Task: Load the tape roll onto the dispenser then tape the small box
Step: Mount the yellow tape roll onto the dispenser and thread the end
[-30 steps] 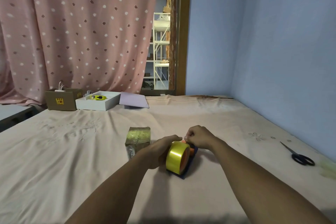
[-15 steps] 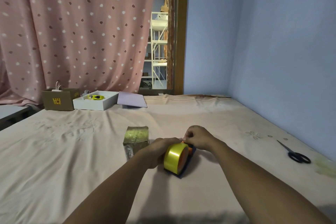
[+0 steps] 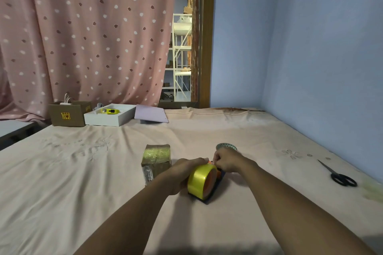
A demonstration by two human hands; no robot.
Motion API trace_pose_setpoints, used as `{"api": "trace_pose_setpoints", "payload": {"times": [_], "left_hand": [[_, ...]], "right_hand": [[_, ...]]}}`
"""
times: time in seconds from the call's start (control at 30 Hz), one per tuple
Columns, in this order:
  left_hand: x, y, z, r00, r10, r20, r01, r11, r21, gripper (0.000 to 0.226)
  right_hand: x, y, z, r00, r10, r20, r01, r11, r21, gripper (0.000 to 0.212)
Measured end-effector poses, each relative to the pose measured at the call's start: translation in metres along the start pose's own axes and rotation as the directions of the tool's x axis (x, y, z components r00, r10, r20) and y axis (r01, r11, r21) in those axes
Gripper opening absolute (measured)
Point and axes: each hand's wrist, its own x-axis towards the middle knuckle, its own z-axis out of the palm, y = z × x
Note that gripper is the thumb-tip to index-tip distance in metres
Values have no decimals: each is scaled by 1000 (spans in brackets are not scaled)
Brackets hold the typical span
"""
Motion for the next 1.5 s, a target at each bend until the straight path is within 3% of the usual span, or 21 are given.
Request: {"api": "trace_pose_setpoints", "payload": {"times": [0.1,0.2,0.33,0.43,0.57,0.73,0.9,1.03,1.33,1.5], "left_hand": [[2,2,-3,1000,-2,-11,3,999,52,71],[0,1,-4,1000,-2,-6,2,996,90,69],[-2,-8,-6,1000,15,-10,-15,999,45,84],[-1,-8,-4,999,31,-41,-30,999,30,86],[0,-7,3,996,47,-78,-42,997,70,93],[-3,-7,-1,998,36,-47,-32,997,74,87],[-9,-9,1,1000,27,-6,-27,999,38,79],[-9,-11,2,1000,30,1,-30,999,32,78],[-11,-14,1,999,32,19,-32,999,22,77],[-11,-16,2,999,46,27,-46,999,6,75]], "right_hand": [[3,-2,-6,998,36,59,-30,995,-100,14],[5,-7,-10,998,12,63,-1,986,-167,23],[6,-9,-13,998,-17,53,23,994,-109,28],[7,-4,-9,999,-40,-6,38,985,-171,36],[3,-7,-6,999,-43,13,45,973,-224,26],[10,3,-5,1000,-26,2,26,975,-219,43],[8,7,2,999,-16,50,23,989,-143,31],[6,12,-2,998,-48,31,50,995,-81,43],[3,9,4,986,-148,-76,141,986,-88,20],[2,21,6,990,-100,-101,104,994,31,18]]}}
